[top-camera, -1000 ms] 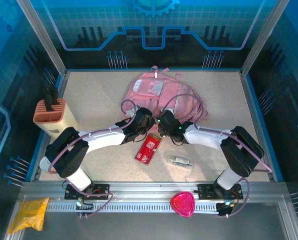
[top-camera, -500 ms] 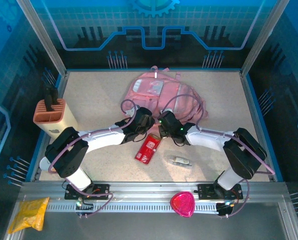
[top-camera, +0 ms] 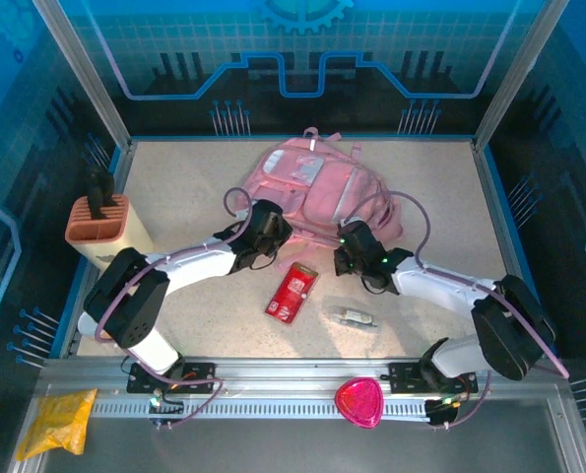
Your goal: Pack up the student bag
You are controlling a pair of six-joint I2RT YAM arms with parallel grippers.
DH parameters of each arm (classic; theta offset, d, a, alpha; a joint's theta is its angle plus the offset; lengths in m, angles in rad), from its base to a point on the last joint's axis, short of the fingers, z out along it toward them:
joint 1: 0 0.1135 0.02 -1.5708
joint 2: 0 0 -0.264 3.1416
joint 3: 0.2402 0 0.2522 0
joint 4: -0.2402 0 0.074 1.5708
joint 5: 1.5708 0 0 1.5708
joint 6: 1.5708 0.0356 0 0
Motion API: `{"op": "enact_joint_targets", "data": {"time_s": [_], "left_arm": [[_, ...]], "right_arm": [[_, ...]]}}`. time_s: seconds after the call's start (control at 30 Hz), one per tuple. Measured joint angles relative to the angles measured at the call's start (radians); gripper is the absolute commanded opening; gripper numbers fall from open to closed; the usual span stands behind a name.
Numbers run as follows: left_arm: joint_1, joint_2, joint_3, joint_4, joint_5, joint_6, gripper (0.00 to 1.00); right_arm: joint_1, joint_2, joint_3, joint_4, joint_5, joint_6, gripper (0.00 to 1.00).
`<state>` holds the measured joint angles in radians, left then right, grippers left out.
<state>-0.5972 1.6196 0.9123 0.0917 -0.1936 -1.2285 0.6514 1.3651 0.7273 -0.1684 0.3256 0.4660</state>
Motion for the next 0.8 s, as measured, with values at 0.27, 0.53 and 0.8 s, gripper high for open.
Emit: {"op": "enact_joint_targets", "data": {"time_s": [0.27, 0.53, 0.8], "left_arm": [[0.078, 0.058, 0.067, -0.006, 0.088, 0.027, 0.00], [0.152, 0.211, 0.250, -0.043, 0.167, 0.114, 0.00], [0.181, 0.299, 0.340, -0.058, 0.226, 0.163, 0.06]], "right_arm": [[-0.128, -0.131, -0.016, -0.082, -0.118, 0.007, 0.00], [-0.119, -0.176, -0.015, -0.104, -0.233, 0.004, 0.00], [-0.057, -0.075, 0.011, -0.107, -0.275, 0.026, 0.00]]}}
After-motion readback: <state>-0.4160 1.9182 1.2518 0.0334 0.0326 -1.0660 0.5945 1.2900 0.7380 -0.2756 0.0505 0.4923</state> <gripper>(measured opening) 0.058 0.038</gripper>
